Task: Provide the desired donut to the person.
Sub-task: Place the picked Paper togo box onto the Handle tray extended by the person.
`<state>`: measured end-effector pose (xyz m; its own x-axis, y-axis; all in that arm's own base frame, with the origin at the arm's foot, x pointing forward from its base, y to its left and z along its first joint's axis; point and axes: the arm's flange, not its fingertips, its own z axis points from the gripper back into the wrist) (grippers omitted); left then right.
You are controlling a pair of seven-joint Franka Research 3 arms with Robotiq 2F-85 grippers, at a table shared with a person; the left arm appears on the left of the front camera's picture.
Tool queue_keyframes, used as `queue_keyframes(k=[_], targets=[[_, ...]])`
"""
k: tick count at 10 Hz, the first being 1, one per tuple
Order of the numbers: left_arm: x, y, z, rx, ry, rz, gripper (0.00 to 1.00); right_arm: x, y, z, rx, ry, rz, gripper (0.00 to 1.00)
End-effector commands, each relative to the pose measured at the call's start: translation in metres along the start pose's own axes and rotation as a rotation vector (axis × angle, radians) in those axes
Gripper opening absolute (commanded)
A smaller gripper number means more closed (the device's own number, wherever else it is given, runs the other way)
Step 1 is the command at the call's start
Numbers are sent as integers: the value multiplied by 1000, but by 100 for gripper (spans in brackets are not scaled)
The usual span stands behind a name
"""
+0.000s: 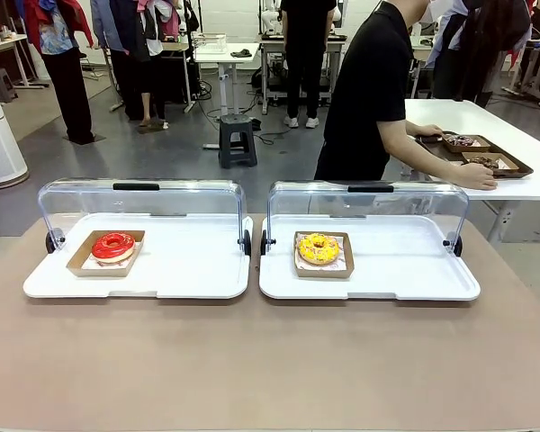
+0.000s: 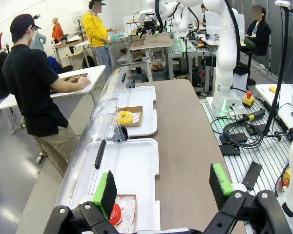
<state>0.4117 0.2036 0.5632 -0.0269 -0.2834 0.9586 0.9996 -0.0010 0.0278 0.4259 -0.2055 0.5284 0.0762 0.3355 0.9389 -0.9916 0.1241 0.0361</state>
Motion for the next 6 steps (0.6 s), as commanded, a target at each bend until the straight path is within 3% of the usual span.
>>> queue_keyframes(k=[1,6], targets=[[2,-1,1,-2,-9,-5,100,-1,1,0,6,-7,-2,100],[2,-1,1,-2,-9,-5,100,-1,1,0,6,-7,-2,100]])
